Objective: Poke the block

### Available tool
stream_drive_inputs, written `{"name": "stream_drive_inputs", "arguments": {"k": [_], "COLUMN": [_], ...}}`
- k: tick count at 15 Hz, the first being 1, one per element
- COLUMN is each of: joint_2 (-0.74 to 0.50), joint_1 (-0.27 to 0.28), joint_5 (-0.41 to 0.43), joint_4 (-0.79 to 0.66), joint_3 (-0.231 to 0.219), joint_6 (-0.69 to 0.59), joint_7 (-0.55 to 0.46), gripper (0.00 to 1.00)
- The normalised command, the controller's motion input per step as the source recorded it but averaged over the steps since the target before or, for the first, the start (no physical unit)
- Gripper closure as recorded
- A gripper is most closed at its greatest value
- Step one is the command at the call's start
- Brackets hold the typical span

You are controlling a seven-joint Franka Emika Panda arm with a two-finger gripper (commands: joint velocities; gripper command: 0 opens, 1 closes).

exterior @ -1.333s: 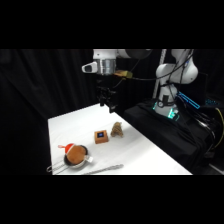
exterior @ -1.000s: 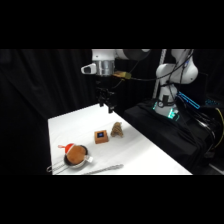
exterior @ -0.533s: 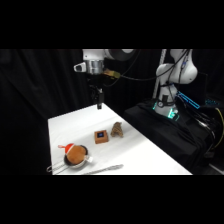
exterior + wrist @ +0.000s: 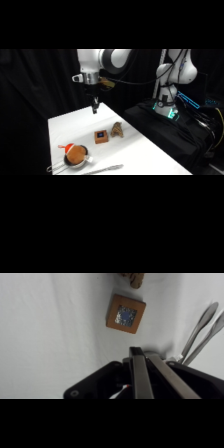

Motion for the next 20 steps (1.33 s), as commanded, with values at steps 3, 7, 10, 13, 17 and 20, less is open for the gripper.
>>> {"name": "stream_drive_inputs", "arguments": {"k": [3, 7, 10, 13, 17, 20], "joint_2": [0.24, 0.18, 0.12, 0.14, 0.16, 0.14], "joint_1": [-0.031, -0.053, -0.047, -0.068, -0.088, -0.071], "joint_5": [-0.026, 0.005, 0.030, 0.068, 0.052, 0.027], "joint_4": [-0.01, -0.04, -0.12, -0.11, -0.05, 0.04], "joint_3": [0.013, 0.026, 0.069, 0.104, 0.099, 0.109], "joint_6": [0.36, 0.31, 0.32, 0.36, 0.32, 0.22], "joint_7": [0.01, -0.01, -0.03, -0.06, -0.07, -0.05], "gripper": [1.00, 1.00, 1.00, 1.00, 1.00, 1.00]}}
